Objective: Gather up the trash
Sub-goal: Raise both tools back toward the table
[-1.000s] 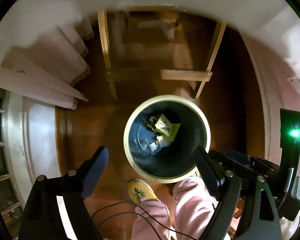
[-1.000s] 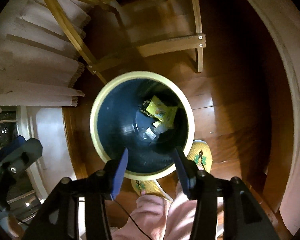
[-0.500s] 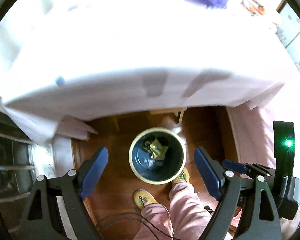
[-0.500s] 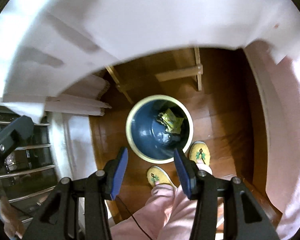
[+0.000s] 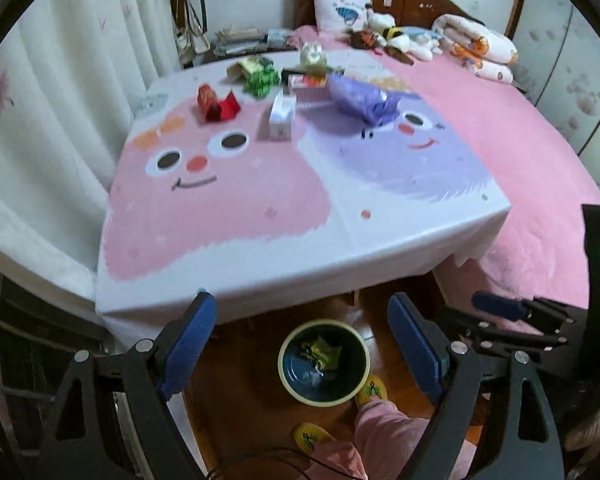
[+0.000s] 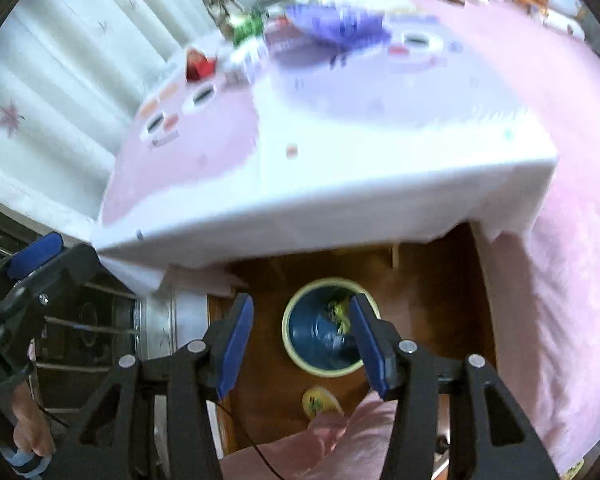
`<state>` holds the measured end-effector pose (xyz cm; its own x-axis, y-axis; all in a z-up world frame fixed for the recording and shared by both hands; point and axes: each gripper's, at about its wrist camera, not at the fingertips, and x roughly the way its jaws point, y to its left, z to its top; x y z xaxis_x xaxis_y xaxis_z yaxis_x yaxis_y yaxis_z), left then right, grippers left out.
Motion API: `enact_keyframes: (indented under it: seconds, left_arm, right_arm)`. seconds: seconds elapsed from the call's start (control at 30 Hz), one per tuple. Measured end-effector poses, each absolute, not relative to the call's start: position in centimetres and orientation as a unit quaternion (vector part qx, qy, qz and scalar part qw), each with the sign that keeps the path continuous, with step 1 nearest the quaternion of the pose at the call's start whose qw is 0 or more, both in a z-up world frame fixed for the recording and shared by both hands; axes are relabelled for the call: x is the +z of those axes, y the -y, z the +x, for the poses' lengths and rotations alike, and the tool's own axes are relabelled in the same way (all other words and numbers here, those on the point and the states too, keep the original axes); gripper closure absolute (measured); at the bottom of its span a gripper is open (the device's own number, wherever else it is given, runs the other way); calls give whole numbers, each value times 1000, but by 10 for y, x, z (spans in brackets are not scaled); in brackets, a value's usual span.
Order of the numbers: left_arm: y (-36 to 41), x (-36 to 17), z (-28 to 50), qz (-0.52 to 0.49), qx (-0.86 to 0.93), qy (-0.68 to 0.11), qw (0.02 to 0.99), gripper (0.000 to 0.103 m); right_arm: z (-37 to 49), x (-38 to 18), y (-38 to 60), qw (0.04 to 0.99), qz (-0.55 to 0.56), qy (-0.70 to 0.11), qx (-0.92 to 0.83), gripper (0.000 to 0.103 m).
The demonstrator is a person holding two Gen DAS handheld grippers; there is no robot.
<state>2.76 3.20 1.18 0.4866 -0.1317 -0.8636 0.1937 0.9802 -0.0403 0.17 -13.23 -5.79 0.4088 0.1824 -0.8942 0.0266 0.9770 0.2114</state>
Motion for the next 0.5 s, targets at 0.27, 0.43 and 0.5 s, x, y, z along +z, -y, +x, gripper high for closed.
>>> enact_keyframes:
  seconds: [0.27, 0.43, 0.5]
  left_arm:
    - [-32, 44, 37, 20, -84, -462, 882, 17]
    - [-36, 50, 59, -1, -59, -456, 888, 17]
    - [-38, 47, 76, -15, -57, -467, 882, 17]
  right_arm:
    - [16, -15, 136, 870, 57, -489, 35, 38]
    - [37, 4, 136, 891, 9, -453, 37, 31]
    - [52, 6, 137, 897, -9, -441, 38, 29]
